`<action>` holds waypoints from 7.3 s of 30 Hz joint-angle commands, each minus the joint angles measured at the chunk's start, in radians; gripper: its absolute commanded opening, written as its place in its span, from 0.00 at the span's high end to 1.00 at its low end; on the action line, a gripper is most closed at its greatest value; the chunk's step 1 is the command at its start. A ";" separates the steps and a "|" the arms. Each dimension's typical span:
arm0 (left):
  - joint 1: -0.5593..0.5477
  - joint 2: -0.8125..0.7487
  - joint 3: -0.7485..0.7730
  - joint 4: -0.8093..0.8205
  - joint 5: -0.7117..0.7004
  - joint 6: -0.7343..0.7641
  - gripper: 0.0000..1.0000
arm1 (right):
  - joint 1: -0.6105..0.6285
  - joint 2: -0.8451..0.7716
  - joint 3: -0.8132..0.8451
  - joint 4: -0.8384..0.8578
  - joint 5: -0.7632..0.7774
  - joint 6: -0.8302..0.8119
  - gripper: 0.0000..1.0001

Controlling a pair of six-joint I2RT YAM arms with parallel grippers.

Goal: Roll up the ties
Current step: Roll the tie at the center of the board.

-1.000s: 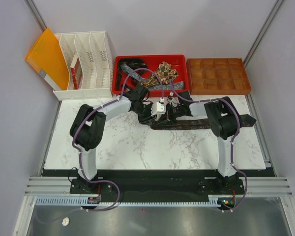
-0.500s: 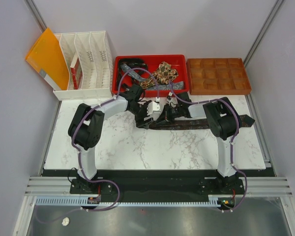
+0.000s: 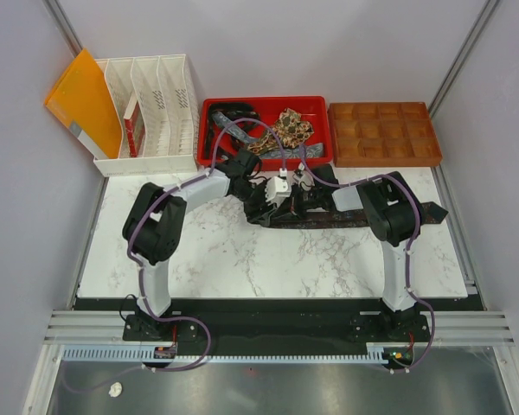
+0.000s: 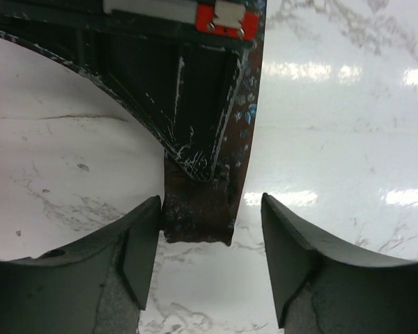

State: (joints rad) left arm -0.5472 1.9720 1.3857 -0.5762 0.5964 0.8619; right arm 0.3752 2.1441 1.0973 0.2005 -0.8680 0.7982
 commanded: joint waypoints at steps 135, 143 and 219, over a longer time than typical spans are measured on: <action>-0.171 -0.081 -0.198 0.185 -0.279 -0.303 0.56 | -0.094 -0.012 -0.031 -0.346 0.044 -0.376 1.00; -0.171 -0.095 -0.203 0.210 -0.257 -0.319 0.59 | -0.096 -0.007 -0.013 -0.369 0.058 -0.406 1.00; -0.138 -0.308 -0.688 1.193 -0.260 -0.773 0.00 | -0.105 0.103 0.110 -0.587 -0.054 -0.596 1.00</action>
State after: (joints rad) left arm -0.6823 1.6169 0.7147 0.4335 0.3584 0.1123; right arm 0.2699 2.1681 1.2148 -0.2714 -1.0481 0.3328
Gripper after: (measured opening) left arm 0.993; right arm 0.010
